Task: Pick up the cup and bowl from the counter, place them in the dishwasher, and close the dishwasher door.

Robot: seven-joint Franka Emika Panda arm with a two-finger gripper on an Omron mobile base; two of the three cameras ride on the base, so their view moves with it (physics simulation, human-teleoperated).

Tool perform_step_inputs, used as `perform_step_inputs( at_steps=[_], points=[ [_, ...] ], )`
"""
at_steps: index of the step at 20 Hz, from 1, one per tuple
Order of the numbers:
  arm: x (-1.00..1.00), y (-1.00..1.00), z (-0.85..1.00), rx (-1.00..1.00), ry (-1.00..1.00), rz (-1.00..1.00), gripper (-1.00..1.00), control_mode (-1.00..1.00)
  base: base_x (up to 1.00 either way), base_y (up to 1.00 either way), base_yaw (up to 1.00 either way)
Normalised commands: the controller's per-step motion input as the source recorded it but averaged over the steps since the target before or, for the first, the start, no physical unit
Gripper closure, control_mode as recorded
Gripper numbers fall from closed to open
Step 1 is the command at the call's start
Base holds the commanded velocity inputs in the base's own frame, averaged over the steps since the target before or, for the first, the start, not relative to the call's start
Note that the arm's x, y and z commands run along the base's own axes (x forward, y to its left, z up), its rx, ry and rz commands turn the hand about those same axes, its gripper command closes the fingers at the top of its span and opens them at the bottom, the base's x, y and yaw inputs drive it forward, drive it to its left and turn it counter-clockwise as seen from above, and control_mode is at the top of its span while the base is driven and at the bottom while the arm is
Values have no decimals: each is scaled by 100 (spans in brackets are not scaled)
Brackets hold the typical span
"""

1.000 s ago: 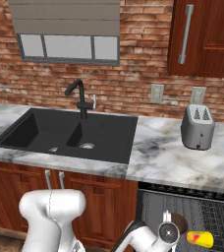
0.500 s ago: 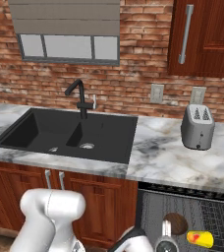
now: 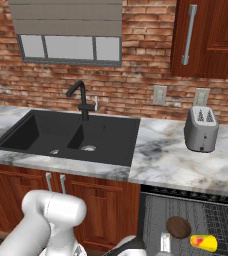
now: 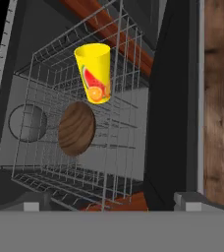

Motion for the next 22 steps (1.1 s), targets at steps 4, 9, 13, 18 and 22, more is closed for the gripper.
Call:
perform_step_inputs(
  at_steps=[4, 9, 13, 18, 22],
  points=[
    [-31, 34, 0, -5, -9, 3, -100, -100, 0, 0, 0],
    [-37, 35, -2, -4, -8, 4, -100, -100, 0, 0, 0],
    [-34, 7, 0, -2, -10, 2, -100, -100, 0, 0, 0],
    [-33, -2, 0, 0, -10, 5, -100, -100, 0, 0, 0],
    [-25, -6, 0, 0, -9, 7, -100, -100, 0, 0, 0]
  ],
)
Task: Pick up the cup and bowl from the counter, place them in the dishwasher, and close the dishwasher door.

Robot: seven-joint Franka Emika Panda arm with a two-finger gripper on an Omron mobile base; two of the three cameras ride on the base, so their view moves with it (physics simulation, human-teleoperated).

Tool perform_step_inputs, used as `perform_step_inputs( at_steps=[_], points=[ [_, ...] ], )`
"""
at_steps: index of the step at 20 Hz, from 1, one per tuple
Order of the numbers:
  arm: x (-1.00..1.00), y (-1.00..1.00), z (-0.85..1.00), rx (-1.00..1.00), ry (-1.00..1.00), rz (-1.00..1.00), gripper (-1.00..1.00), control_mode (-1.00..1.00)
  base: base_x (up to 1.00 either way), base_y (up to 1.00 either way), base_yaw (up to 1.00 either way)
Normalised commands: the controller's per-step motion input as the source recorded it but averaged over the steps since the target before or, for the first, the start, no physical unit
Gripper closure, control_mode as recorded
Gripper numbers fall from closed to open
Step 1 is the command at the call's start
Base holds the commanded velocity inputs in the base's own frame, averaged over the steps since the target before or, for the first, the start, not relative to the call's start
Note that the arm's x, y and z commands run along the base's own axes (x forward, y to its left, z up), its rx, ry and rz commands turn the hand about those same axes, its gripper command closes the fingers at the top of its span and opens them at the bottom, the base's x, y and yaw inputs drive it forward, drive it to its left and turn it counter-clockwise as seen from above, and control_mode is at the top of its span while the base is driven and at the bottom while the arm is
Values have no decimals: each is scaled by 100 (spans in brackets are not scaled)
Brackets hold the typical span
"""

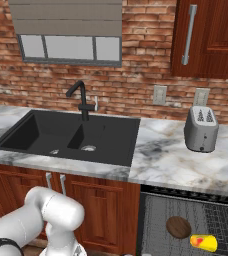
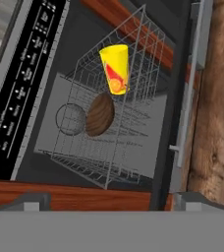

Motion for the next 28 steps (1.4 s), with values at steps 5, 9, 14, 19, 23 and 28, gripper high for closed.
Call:
perform_step_inputs(
  at_steps=[5, 9, 14, 19, 23, 28],
  points=[
    [-13, -1, 0, 0, -7, 8, -100, -100, 0, 0, 0],
    [0, -1, -1, 0, -5, 9, -100, -100, 0, 0, 0],
    [0, -7, -11, 0, -5, 8, -100, -100, 0, 0, 0],
    [-12, -9, -18, 0, -5, 6, -100, -100, 0, 0, 0],
    [-33, -9, -13, 0, -7, 5, -100, -100, 0, 0, 0],
    [-36, -10, -6, 0, -9, 4, -100, -100, 0, 0, 0]
  ],
)
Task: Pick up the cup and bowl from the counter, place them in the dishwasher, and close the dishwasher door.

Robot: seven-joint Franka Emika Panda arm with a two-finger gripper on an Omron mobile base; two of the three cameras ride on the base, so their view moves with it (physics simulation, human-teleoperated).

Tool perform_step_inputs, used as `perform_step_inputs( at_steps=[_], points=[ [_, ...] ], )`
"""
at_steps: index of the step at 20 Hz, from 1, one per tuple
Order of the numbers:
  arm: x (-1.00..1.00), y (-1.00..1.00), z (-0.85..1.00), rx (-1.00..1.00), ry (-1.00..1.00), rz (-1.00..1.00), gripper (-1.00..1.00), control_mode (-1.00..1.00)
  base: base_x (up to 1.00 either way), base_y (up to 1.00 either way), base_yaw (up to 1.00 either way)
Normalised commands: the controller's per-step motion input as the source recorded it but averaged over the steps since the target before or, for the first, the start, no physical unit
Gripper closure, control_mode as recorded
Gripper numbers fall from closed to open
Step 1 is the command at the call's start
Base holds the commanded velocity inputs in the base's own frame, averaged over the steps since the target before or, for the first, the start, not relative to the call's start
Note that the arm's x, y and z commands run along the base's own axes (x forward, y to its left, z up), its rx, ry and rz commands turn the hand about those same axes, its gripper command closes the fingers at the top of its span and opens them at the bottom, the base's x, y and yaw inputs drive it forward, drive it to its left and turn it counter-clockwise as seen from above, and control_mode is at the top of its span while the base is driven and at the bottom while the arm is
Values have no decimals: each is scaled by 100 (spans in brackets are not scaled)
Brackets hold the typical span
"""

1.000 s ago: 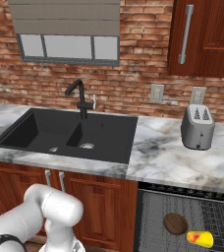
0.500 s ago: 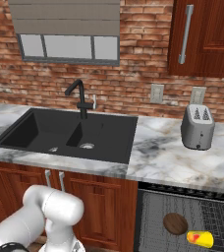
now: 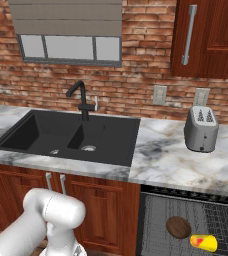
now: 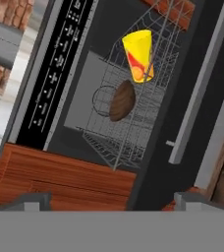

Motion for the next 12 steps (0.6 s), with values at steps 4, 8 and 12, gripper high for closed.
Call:
perform_step_inputs(
  at_steps=[4, 8, 12],
  points=[
    [-8, -9, -9, -1, -7, 1, -100, -100, 0, 0, 0],
    [0, -1, -23, -4, -6, 0, -100, -100, 0, 0, 0],
    [9, 0, -36, -6, -3, 0, -100, -100, 0, 0, 0]
  ],
)
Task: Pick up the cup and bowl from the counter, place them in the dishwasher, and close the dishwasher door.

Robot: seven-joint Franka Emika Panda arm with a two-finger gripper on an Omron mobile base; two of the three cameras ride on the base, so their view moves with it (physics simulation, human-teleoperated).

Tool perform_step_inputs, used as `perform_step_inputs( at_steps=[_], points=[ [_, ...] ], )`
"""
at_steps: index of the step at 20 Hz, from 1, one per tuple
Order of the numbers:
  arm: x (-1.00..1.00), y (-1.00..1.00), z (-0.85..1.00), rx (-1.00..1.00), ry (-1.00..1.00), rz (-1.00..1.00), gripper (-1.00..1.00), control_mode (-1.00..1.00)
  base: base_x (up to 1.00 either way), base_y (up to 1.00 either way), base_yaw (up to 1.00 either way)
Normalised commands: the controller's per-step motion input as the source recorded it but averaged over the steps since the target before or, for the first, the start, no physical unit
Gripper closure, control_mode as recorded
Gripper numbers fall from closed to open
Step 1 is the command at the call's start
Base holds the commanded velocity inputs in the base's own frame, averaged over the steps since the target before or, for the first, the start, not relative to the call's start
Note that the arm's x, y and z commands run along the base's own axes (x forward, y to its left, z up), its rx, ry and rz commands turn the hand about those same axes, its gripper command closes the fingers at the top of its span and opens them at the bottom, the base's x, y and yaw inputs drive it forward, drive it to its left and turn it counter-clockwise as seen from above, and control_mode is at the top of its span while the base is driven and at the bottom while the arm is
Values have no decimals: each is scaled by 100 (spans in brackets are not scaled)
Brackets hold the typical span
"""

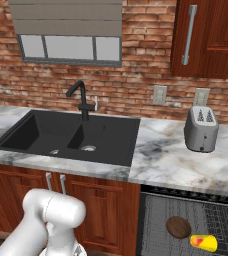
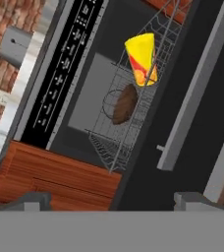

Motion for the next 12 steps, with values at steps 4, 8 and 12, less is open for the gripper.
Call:
perform_step_inputs(
  at_steps=[4, 8, 12],
  points=[
    [13, 0, -40, -7, -2, 0, -100, -100, 0, 0, 0],
    [13, -9, -34, -5, -3, 0, -100, -100, 0, 0, 0],
    [23, -26, -26, -2, -3, 0, -100, -100, 0, 0, 0]
  ],
)
